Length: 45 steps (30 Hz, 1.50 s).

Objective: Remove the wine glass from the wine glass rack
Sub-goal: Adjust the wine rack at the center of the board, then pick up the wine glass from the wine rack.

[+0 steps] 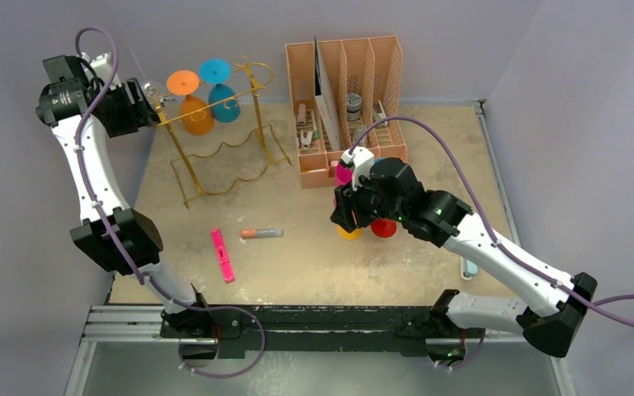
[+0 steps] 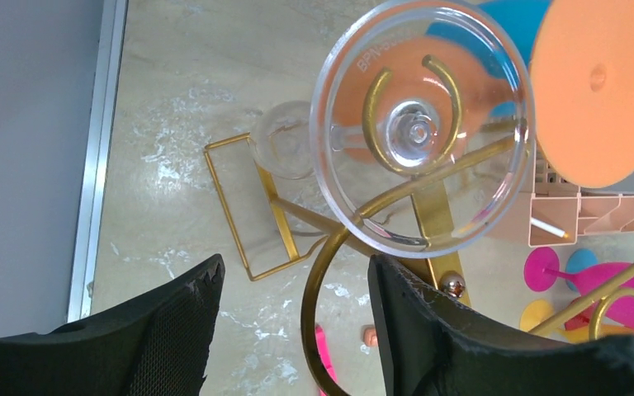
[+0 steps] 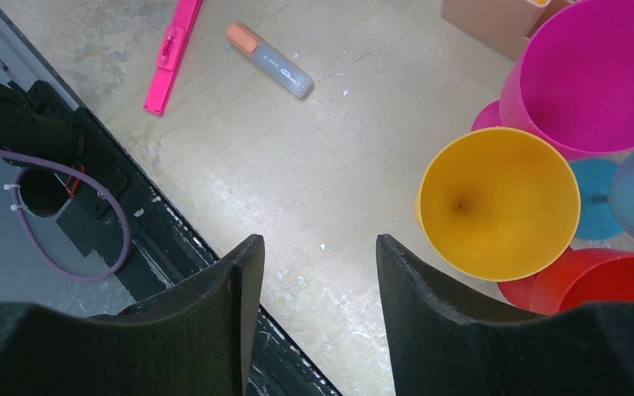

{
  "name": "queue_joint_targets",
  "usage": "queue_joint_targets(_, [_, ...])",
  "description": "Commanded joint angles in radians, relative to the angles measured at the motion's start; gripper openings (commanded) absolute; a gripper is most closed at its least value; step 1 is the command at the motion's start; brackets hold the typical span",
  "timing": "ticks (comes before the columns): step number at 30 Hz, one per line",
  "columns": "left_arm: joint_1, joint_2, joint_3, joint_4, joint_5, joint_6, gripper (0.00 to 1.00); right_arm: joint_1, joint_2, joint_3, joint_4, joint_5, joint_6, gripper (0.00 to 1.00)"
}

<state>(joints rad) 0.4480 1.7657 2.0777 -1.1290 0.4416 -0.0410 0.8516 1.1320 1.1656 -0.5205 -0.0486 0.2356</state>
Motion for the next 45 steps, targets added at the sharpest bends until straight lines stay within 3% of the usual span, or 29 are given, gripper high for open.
queue_joint_targets(1, [-0.011,-0.067,-0.025,-0.007,0.016,-0.02,0.63,0.001,-0.003,0.014,0.02,-0.017,0.007,0.55])
queue_joint_targets(25, [0.014,-0.175,0.027,0.041,0.044,-0.026,0.8,0.001,0.008,0.017,0.016,-0.005,0.008,0.55])
queue_joint_targets(35, [0.074,-0.046,0.23,0.097,0.156,-0.095,0.87,0.001,-0.009,0.011,-0.007,-0.007,0.008,0.55])
queue_joint_targets(40, [0.083,0.028,0.227,0.204,0.3,-0.156,0.87,0.0,-0.006,0.019,-0.013,-0.007,0.008,0.55])
queue_joint_targets(45, [0.086,0.078,0.202,0.287,0.346,-0.208,0.82,0.001,-0.015,0.025,-0.035,0.0,-0.001,0.56])
